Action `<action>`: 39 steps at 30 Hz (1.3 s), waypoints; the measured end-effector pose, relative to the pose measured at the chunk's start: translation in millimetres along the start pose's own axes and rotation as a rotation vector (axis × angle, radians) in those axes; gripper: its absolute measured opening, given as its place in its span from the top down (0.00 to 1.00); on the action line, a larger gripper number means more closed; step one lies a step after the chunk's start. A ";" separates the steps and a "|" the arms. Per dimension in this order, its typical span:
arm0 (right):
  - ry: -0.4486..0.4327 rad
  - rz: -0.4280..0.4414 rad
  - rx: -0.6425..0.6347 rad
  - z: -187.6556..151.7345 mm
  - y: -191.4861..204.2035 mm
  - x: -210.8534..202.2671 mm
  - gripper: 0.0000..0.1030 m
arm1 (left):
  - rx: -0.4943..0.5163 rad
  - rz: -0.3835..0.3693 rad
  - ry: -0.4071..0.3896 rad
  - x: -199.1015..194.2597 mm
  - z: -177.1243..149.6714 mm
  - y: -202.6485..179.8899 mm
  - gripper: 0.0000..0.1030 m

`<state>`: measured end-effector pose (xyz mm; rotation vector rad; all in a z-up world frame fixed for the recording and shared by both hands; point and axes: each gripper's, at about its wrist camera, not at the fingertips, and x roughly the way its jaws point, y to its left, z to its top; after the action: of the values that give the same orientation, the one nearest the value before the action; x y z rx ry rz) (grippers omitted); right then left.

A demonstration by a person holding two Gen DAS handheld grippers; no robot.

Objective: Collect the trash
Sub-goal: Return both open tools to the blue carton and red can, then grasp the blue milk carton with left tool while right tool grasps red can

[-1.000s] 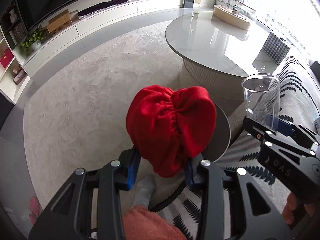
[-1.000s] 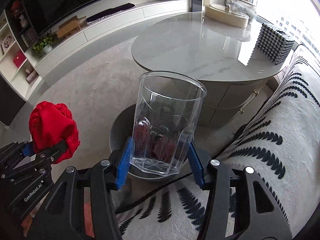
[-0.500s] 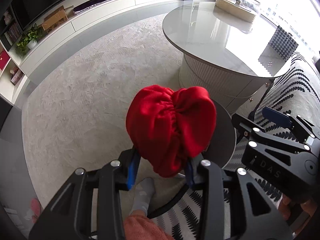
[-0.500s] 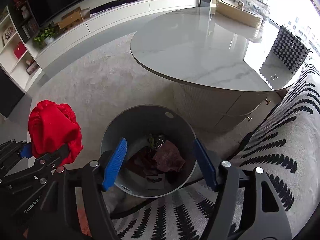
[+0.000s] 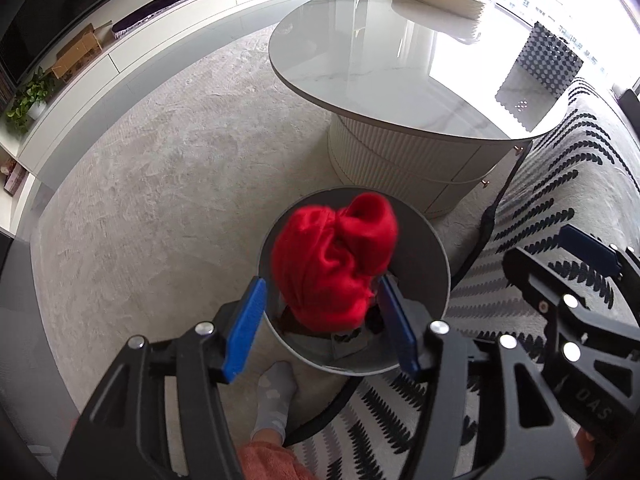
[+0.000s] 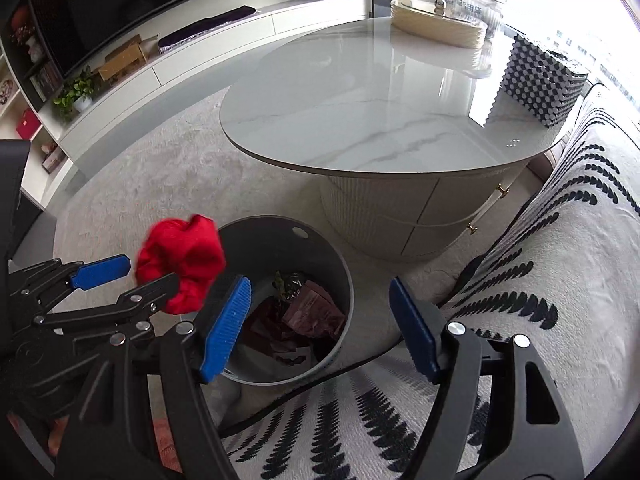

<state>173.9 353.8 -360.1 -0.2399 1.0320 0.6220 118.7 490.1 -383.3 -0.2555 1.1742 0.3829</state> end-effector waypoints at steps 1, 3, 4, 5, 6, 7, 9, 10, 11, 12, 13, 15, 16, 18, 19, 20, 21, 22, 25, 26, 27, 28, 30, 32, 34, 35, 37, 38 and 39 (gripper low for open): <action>-0.002 -0.004 0.007 -2.0 -3.8 -2.7 0.33 | 0.007 0.001 -0.003 -0.6 1.4 -4.2 0.41; -0.005 -0.013 0.022 -6.2 -13.2 -8.5 0.33 | 0.018 0.003 -0.013 -4.7 2.6 -11.9 0.41; -0.008 -0.018 0.031 -8.4 -18.7 -12.4 0.33 | 0.026 0.002 -0.018 -8.0 2.5 -16.5 0.41; -0.013 -0.022 0.043 -10.4 -25.4 -16.9 0.33 | 0.035 -0.004 -0.024 -11.5 2.7 -21.6 0.41; -0.019 -0.027 0.057 -12.7 -32.3 -22.9 0.33 | 0.044 -0.008 -0.031 -15.8 2.1 -27.7 0.41; -0.026 -0.033 0.071 -15.5 -40.1 -29.9 0.33 | 0.055 -0.012 -0.039 -20.8 0.8 -35.2 0.41; -0.045 -0.050 0.100 -22.1 -58.5 -45.6 0.33 | 0.089 -0.024 -0.055 -31.2 -1.1 -53.4 0.41; -0.056 -0.061 0.115 -26.1 -69.0 -55.6 0.33 | 0.110 -0.032 -0.063 -36.7 -2.8 -64.6 0.41; -0.067 -0.076 0.129 -30.5 -79.4 -65.3 0.33 | 0.135 -0.039 -0.074 -42.6 -4.9 -78.1 0.41; -0.078 -0.091 0.145 -35.6 -91.2 -75.5 0.33 | 0.158 -0.045 -0.084 -47.9 -7.1 -91.2 0.41; -0.089 -0.106 0.162 -41.1 -103.9 -86.1 0.33 | 0.181 -0.054 -0.093 -53.1 -8.9 -105.4 0.40; -0.106 -0.149 0.199 -53.2 -133.1 -108.2 0.33 | 0.230 -0.077 -0.114 -63.4 -13.7 -136.5 0.37; -0.115 -0.170 0.223 -60.9 -149.1 -119.6 0.33 | 0.253 -0.087 -0.125 -68.2 -16.6 -151.0 0.37; -0.126 -0.217 0.275 -76.3 -181.8 -140.6 0.33 | 0.304 -0.116 -0.139 -76.4 -21.5 -183.4 0.37; -0.132 -0.243 0.303 -84.6 -198.8 -150.7 0.33 | 0.327 -0.129 -0.147 -80.0 -24.4 -200.4 0.37; -0.138 -0.270 0.334 -93.8 -216.5 -160.6 0.33 | 0.351 -0.141 -0.154 -82.9 -27.1 -216.4 0.37; -0.142 -0.295 0.365 -101.6 -233.8 -169.7 0.33 | 0.377 -0.153 -0.160 -85.5 -30.1 -233.5 0.36; -0.146 -0.319 0.401 -110.6 -251.2 -178.0 0.33 | 0.401 -0.162 -0.165 -88.2 -33.2 -250.9 0.36; -0.159 -0.397 0.511 -137.7 -299.6 -197.9 0.32 | 0.488 -0.178 -0.179 -91.7 -41.1 -300.8 0.36; -0.163 -0.423 0.549 -144.8 -315.6 -202.6 0.32 | 0.516 -0.188 -0.182 -92.4 -42.6 -317.6 0.36; -0.168 -0.441 0.585 -150.5 -330.8 -207.1 0.33 | 0.542 -0.196 -0.184 -92.2 -43.8 -333.3 0.36; -0.172 -0.459 0.620 -155.9 -343.6 -210.9 0.32 | 0.568 -0.202 -0.187 -91.6 -45.4 -347.6 0.36; -0.177 -0.487 0.676 -165.3 -363.6 -215.2 0.32 | 0.620 -0.211 -0.191 -89.5 -46.1 -375.9 0.36; -0.181 -0.501 0.722 -169.6 -380.5 -216.2 0.32 | 0.665 -0.220 -0.196 -86.3 -44.5 -401.1 0.36; -0.180 -0.510 0.754 -171.0 -394.2 -213.5 0.32 | 0.699 -0.228 -0.201 -81.4 -39.7 -424.0 0.36; -0.180 -0.512 0.767 -170.4 -400.9 -210.9 0.32 | 0.716 -0.234 -0.204 -79.1 -36.8 -435.0 0.36; -0.173 -0.518 0.786 -167.4 -412.4 -203.0 0.32 | 0.740 -0.242 -0.212 -74.2 -30.1 -456.3 0.36; -0.169 -0.522 0.792 -166.0 -415.7 -199.3 0.32 | 0.750 -0.245 -0.216 -70.7 -26.1 -466.3 0.36; -0.164 -0.524 0.796 -164.7 -420.1 -194.5 0.32 | 0.756 -0.248 -0.216 -66.7 -21.4 -474.8 0.36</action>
<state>230.4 -132.5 -318.2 0.2378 0.9334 -0.2588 277.9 40.4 -330.9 0.2933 0.9841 -0.2565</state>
